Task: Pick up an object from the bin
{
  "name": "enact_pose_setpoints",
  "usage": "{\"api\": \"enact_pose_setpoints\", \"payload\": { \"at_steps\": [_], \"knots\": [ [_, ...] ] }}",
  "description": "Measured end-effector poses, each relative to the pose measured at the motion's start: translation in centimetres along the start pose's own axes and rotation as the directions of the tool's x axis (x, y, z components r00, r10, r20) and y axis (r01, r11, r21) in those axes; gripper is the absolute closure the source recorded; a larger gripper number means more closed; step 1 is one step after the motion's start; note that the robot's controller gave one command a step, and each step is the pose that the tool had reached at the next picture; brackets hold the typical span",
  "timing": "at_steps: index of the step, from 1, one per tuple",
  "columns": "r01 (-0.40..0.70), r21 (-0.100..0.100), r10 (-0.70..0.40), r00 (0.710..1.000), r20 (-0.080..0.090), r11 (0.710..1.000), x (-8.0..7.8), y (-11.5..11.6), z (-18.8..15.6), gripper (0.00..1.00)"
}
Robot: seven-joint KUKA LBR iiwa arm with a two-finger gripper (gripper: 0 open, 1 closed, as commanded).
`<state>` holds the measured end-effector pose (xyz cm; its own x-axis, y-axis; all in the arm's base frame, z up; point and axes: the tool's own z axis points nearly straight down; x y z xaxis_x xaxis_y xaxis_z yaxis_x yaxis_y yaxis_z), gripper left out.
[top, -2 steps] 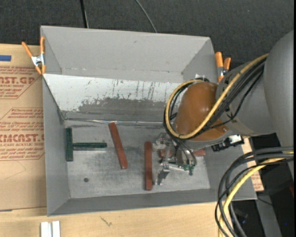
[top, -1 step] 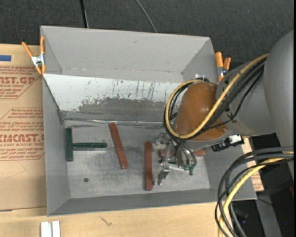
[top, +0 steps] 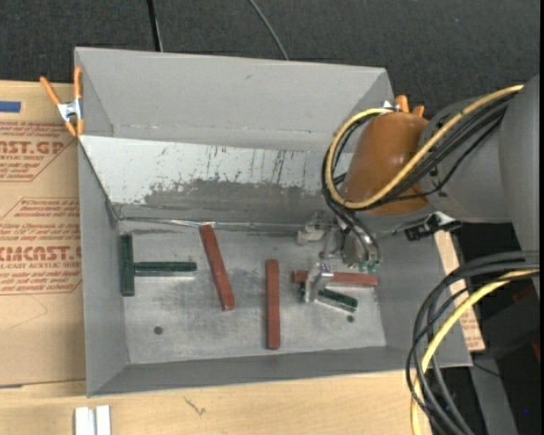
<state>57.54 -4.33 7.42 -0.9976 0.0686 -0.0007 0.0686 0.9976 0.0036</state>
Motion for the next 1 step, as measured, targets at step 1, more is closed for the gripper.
{"api": "enact_pose_setpoints", "payload": {
  "at_steps": [1],
  "knots": [
    [-0.052, 0.002, 0.052, 0.999, 0.011, 0.999, -2.06, -1.02, -0.41, 1.0]
  ]
}}
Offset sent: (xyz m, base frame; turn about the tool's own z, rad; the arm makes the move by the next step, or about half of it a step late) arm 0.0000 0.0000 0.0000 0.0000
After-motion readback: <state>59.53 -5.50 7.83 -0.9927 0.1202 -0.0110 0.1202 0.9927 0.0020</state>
